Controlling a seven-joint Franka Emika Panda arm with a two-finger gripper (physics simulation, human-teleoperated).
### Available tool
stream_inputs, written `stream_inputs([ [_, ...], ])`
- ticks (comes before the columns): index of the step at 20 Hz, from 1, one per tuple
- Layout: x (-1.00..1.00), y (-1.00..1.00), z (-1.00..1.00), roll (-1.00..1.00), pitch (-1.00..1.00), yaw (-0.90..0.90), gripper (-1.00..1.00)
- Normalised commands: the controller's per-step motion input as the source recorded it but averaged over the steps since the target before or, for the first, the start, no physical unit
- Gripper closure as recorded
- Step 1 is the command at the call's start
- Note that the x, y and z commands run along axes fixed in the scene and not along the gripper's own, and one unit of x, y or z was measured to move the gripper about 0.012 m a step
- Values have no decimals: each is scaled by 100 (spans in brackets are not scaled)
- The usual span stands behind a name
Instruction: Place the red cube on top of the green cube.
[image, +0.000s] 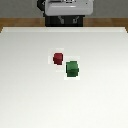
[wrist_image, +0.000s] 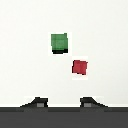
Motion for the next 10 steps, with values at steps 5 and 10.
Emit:
stream_inputs([
  [5,0,0,0,0,0,0,-100],
  [10,20,-20,0,0,0,0,-100],
])
